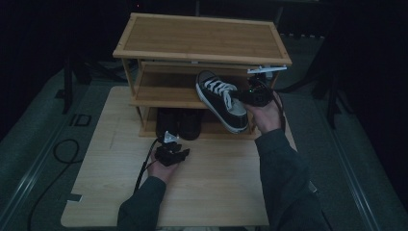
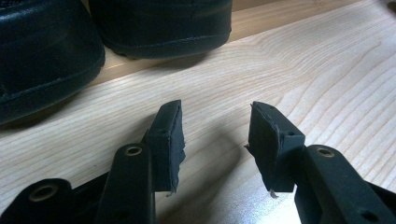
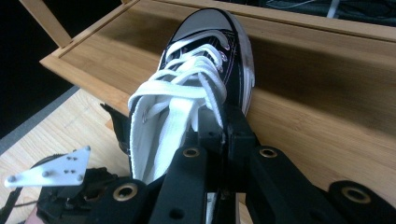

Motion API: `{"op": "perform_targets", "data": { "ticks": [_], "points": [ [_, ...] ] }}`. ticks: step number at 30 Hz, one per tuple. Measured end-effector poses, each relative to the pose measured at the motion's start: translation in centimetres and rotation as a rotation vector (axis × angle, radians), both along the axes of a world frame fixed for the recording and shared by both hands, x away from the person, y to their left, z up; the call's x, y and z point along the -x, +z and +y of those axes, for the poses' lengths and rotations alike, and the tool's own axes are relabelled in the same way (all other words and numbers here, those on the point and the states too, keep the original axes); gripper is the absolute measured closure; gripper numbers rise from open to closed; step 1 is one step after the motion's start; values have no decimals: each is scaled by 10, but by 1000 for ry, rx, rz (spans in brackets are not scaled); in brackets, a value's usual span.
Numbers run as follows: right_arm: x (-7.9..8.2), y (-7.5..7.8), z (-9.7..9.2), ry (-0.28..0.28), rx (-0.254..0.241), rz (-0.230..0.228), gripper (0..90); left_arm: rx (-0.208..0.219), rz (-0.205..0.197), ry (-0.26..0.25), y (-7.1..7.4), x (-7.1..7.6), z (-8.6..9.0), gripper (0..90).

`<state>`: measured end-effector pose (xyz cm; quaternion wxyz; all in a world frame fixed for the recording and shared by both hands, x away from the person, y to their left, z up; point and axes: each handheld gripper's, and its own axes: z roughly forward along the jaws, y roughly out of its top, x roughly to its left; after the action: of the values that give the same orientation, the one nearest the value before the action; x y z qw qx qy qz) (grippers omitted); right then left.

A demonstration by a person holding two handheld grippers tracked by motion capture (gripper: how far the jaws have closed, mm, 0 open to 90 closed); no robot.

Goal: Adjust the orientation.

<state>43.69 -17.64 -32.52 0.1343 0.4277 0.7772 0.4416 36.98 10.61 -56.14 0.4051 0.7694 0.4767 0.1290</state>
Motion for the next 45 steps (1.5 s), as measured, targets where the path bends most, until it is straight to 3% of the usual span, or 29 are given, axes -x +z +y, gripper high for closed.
{"op": "perform_targets", "data": {
  "ticks": [7,16,24,37,45],
  "points": [
    [-8,-3,5,-11,-21,3,879,-1,0,0,0,0,0,553],
    [-14,-9,1,-32,-49,47,866,-2,-1,1,0,0,0,553],
    [-14,-7,-3,-30,-61,53,760,-5,-2,0,0,0,0,552],
    [-7,-1,-13,10,-87,23,738,-28,-11,-6,0,1,-3,552],
    [0,3,-19,1,-88,4,749,-22,-9,1,0,1,-3,573]
  ]
}}
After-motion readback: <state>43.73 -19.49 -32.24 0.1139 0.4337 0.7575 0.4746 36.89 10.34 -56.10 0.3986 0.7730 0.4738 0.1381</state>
